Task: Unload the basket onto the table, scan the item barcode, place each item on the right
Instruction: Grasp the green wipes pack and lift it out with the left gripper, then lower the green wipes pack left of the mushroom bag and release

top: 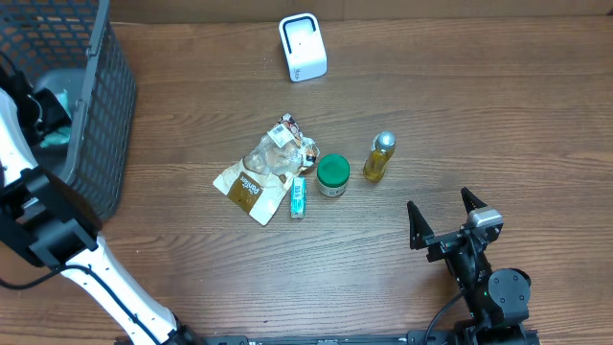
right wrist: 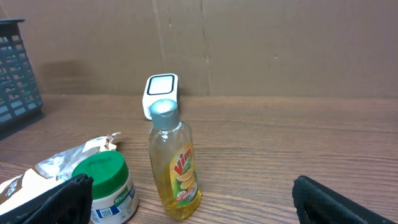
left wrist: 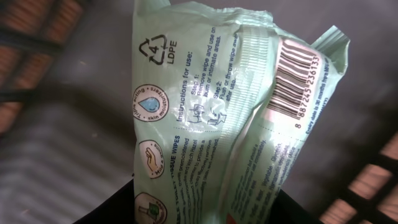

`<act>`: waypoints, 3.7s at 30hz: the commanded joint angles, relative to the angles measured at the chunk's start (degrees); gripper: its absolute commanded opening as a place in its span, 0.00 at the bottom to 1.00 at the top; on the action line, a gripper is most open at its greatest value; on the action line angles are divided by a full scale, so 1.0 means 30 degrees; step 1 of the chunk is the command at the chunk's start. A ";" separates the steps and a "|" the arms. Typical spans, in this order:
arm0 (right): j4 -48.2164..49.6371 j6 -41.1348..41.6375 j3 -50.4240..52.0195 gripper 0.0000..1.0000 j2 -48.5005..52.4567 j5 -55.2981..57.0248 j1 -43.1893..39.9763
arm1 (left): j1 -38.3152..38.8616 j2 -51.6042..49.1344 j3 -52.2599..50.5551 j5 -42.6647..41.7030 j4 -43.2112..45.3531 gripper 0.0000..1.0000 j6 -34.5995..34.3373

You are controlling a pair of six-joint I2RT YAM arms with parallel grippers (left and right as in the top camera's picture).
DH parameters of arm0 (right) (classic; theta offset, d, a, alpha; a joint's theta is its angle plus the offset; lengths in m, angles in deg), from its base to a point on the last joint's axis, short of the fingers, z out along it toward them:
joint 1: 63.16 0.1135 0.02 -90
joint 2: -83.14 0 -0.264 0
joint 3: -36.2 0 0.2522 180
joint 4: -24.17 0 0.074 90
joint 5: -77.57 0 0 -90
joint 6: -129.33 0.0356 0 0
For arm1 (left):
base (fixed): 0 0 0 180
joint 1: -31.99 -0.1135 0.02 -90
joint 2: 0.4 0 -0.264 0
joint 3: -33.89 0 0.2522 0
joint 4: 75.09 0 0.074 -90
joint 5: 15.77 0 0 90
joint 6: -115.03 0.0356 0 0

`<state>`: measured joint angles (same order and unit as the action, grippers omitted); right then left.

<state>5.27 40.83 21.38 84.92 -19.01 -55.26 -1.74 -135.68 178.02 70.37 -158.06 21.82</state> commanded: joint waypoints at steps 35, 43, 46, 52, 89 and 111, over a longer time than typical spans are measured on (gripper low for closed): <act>0.0102 0.0051 0.0087 1.00 -0.0066 0.0168 0.0000 | 1.1715 1.1941 -0.7271 0.1297 -0.4189 0.56 -0.2543; 0.0102 0.0044 0.0087 1.00 -0.0066 0.0160 0.0000 | 1.3355 1.1934 -1.4112 0.3672 0.0510 0.56 -0.3636; 0.0102 0.0051 0.0087 1.00 -0.0066 0.0168 0.0000 | 1.3398 1.1919 -1.6276 0.4503 0.2506 0.57 -0.4087; 0.0102 0.0051 0.0087 1.00 -0.0066 0.0160 0.0000 | 1.3478 1.1883 -2.0465 0.4277 0.7176 0.58 -0.4204; 0.0102 0.0051 0.0087 1.00 -0.0066 0.0168 0.0000 | 1.3508 1.1759 -2.3839 0.2958 0.9296 0.43 -0.3381; 0.0102 0.0044 0.0087 1.00 -0.0066 0.0160 0.0000 | 1.3471 1.1752 -1.9890 0.2914 0.6353 0.25 -0.3373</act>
<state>5.24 40.83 21.38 84.92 -19.04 -55.23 38.39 -100.31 118.90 79.18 -138.58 11.66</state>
